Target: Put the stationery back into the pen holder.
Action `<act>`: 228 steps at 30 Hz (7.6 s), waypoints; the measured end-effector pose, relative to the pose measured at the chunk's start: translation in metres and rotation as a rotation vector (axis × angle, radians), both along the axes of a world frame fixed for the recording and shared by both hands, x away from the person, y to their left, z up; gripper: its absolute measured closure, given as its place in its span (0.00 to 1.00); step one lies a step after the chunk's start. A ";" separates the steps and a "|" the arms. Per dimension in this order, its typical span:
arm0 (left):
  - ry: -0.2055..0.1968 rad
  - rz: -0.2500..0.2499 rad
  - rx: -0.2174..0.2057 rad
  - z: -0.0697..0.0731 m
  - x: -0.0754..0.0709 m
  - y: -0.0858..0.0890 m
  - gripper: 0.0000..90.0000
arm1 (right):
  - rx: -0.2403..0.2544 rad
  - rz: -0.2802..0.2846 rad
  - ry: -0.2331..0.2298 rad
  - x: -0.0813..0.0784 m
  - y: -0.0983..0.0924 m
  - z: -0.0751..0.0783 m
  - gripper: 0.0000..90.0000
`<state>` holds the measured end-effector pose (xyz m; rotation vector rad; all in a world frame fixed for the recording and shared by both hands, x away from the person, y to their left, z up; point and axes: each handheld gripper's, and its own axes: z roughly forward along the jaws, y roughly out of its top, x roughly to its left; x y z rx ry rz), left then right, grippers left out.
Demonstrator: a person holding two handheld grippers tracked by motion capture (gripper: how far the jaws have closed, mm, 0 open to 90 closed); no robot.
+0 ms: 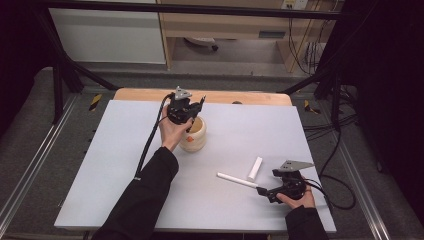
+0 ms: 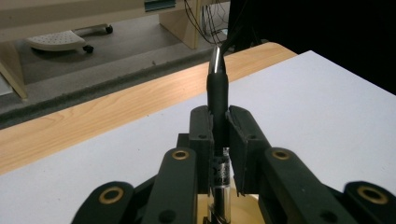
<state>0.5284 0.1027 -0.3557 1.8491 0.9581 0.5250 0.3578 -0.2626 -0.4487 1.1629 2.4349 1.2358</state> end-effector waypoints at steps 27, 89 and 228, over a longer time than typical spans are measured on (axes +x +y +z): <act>0.001 -0.015 0.021 -0.023 -0.014 0.008 0.88 | -0.003 0.001 0.002 0.000 0.000 0.000 0.01; 0.186 -0.090 0.172 -0.058 -0.150 0.142 0.05 | -0.106 0.122 -0.038 0.014 0.035 0.030 0.10; 0.213 -0.082 0.189 -0.086 -0.161 0.158 0.04 | 0.271 -0.077 -0.304 0.052 0.112 0.087 0.88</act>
